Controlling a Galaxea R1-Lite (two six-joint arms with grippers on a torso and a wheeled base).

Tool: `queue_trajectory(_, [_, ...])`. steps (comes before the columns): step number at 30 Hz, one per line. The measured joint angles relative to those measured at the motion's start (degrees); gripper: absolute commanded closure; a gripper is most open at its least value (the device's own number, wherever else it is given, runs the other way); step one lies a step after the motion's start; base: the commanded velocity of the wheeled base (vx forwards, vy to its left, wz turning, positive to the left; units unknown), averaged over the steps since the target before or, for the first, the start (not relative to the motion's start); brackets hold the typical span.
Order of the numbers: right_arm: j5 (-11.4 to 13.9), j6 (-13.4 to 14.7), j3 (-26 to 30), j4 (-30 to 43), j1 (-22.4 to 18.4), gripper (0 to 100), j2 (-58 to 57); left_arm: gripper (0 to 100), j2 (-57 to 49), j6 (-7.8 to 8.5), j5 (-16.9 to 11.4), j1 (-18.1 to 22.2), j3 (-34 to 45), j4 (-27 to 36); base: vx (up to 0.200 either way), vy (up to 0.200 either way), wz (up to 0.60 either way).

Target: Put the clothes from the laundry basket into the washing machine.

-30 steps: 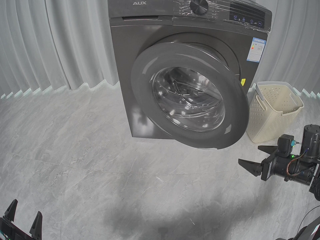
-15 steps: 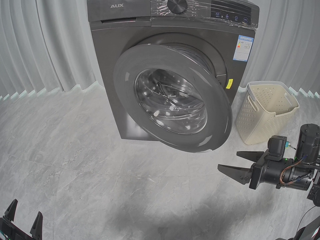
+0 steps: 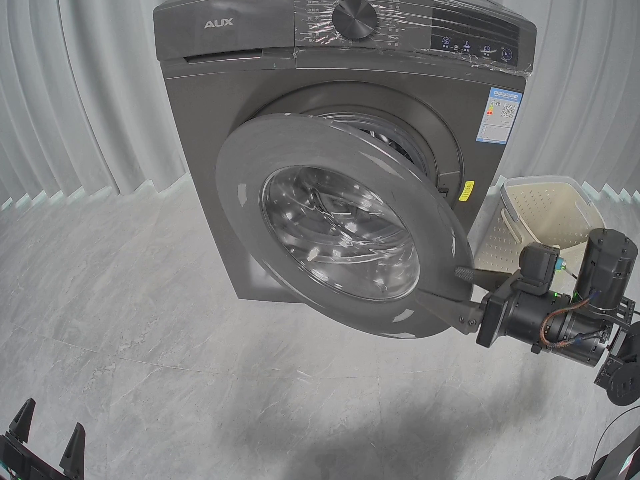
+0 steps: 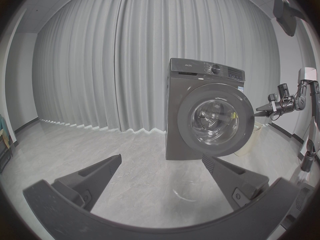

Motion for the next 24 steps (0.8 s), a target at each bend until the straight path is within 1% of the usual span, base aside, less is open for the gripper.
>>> queue_trajectory(2, [-1.10, -0.28, -0.67, -2.29, -0.49, 0, 1.65, 0, 0.00, -0.16, 0.22, 0.00, 0.00, 0.02, 0.000, 0.000, 0.00])
queue_trajectory(4, [-2.44, -0.71, -1.69, -3.56, -1.88, 0, 3.06, 0, 0.00, -0.22, 0.35, 0.00, 0.00, 0.00, 0.000, 0.000, 0.00])
queue_trajectory(6, [-3.02, -1.18, -2.27, -4.11, -2.95, 0, 3.77, 0, 0.02, -0.22, 0.33, 0.00, 0.00, 0.05, 0.000, 0.000, 0.00])
queue_trajectory(10, [-3.07, -1.65, -2.21, -4.21, -3.80, 0, 4.55, 0, 0.02, -0.11, 0.22, 0.00, 0.00, 0.06, 0.000, -0.200, 0.00])
queue_trajectory(15, [-3.10, -2.05, 0.40, -4.10, -3.36, 0, 4.08, 0, 0.02, -0.11, 0.11, -0.02, 0.00, 0.05, 0.000, -0.200, 0.00])
queue_trajectory(19, [-2.88, -3.01, 4.10, -4.21, -2.21, 0, 3.63, 0, 0.02, -0.11, -0.02, 0.00, 0.00, 0.00, 0.000, 0.000, 0.00])
queue_trajectory(24, [-2.66, -2.71, 6.13, -4.71, -0.29, 0, 3.44, 0, 0.02, 0.20, -0.11, 0.00, 0.00, -0.02, 0.000, 0.000, 0.00])
